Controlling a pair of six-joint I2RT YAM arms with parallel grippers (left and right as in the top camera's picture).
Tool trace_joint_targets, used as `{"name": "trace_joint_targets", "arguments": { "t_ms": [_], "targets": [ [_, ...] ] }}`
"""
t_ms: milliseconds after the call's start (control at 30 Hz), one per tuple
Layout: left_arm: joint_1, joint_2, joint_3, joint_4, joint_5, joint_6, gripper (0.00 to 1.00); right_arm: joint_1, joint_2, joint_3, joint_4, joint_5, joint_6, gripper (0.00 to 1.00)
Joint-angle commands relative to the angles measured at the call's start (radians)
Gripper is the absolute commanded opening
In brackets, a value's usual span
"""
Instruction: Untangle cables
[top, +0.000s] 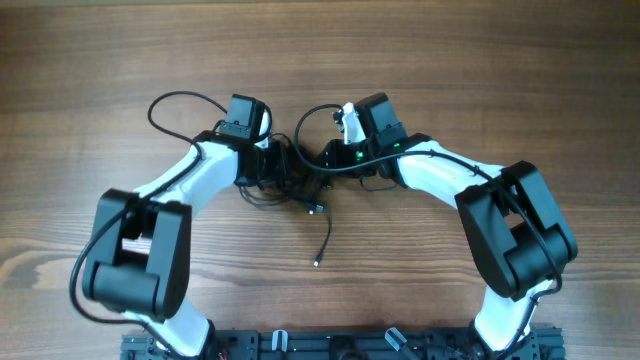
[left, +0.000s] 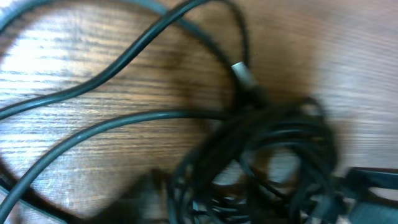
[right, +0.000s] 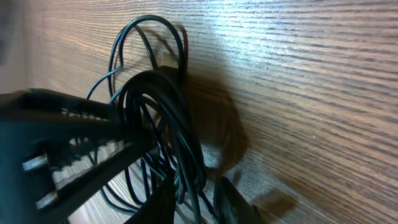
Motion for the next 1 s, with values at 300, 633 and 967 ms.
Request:
{"name": "trace_joint_targets", "arguments": {
  "t_ms": [300, 633, 967],
  "targets": [
    [0.006, -0.184, 0.065, -0.012, 0.014, 0.096, 0.04, 0.002, -0.002, -0.004, 0.013, -0.139, -0.058, 0.33],
    [0.011, -0.371, 0.068, 0.031, 0.014, 0.092, 0.04, -0.006, -0.002, -0.003, 0.128, -0.385, -0.134, 0.42],
    [0.011, -0.369, 0.067, -0.097, -0.047, 0.092, 0.04, -0.105, -0.002, -0.003, 0.253, -0.467, -0.017, 0.4]
  ]
}}
